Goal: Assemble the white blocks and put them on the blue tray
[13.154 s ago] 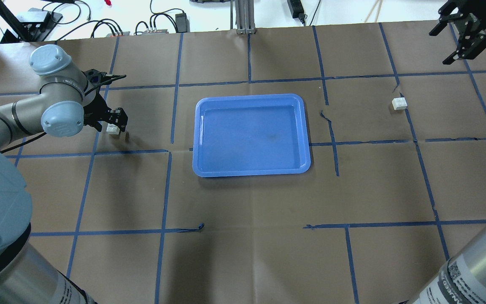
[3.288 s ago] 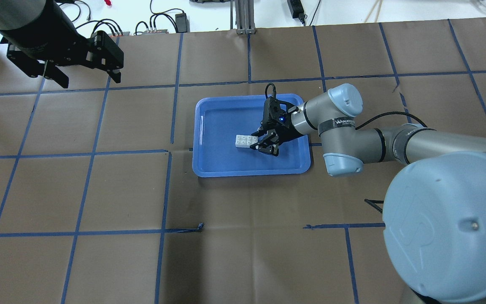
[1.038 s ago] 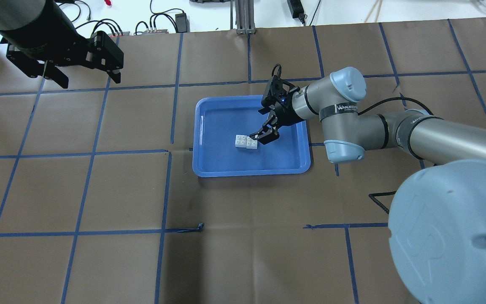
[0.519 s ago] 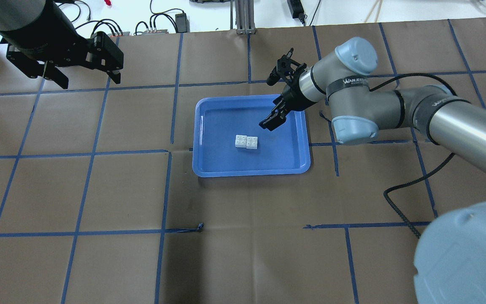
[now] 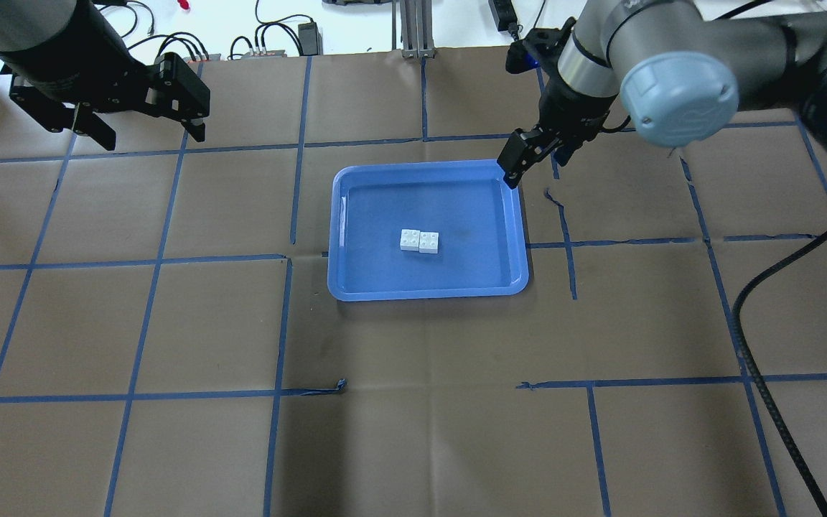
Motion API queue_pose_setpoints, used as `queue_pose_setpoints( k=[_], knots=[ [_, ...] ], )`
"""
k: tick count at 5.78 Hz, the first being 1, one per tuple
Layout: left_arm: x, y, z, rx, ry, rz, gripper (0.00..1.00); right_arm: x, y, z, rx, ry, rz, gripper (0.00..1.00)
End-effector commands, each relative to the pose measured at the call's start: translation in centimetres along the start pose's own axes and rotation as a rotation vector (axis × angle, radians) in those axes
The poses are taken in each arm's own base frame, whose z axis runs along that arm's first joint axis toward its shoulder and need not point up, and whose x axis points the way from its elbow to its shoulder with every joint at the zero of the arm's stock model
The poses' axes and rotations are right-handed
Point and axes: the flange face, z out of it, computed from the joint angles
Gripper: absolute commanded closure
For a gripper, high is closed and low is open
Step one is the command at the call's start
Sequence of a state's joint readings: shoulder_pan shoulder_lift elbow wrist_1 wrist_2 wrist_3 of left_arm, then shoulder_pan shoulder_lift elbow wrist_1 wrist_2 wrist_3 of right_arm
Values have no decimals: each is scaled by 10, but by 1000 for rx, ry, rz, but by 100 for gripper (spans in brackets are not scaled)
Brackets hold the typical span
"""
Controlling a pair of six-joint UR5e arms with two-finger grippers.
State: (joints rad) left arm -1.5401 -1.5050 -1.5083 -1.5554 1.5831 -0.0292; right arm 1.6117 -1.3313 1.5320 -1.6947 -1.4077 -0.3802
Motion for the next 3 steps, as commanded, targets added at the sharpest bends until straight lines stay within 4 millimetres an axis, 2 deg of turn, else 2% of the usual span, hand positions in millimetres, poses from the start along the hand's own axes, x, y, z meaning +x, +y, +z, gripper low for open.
queue_pose_setpoints(
  k=[1,2,3],
  knots=[
    [0,0,0,-1,0,0,1,20,41,-92,-113,24,241,0],
    [0,0,0,1,0,0,1,12,62,-134,-104,47,372,0],
    [1,1,1,-2,0,2,1,-11,85,-165,-80,73,502,0]
  ],
)
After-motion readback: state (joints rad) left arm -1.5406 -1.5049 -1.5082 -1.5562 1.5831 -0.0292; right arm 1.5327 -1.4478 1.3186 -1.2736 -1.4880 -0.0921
